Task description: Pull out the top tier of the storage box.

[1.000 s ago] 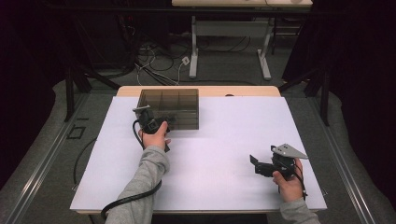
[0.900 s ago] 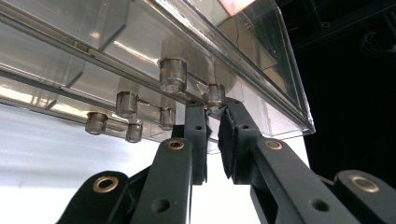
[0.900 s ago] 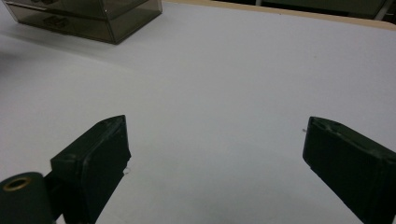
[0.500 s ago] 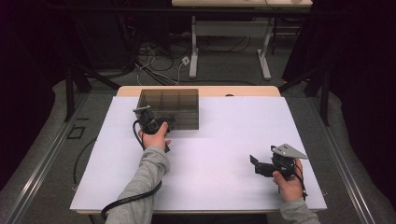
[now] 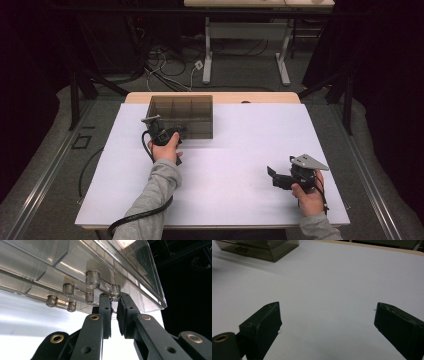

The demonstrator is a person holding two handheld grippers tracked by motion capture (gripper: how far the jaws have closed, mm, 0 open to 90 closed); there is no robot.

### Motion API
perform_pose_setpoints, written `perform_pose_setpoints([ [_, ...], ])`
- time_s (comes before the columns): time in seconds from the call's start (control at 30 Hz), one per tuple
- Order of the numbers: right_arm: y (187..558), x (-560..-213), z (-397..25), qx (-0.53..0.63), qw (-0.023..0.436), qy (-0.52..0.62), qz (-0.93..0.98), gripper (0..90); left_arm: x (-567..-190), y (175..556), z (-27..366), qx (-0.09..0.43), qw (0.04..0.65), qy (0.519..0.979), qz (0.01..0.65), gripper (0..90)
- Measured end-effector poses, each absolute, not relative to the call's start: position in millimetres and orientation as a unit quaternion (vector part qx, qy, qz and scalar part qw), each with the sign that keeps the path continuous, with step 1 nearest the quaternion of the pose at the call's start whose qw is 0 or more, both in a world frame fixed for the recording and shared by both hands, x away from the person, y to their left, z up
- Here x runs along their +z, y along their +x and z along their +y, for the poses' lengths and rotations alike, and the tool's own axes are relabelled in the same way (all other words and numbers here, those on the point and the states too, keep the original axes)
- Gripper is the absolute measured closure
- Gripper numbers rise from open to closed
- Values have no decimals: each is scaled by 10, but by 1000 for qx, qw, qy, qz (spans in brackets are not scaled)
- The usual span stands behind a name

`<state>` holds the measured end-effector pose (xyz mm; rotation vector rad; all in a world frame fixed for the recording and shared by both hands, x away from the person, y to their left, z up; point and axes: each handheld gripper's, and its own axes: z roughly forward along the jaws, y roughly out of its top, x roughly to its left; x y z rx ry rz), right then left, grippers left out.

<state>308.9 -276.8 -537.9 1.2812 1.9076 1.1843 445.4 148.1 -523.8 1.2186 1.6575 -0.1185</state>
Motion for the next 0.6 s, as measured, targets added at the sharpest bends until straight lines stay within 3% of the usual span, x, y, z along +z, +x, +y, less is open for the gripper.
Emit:
perform_pose_setpoints([
  [0.6,3095,-5387,-2754,441,276,476,709,66,-5258,4346,1507,-54,520,507,685,821],
])
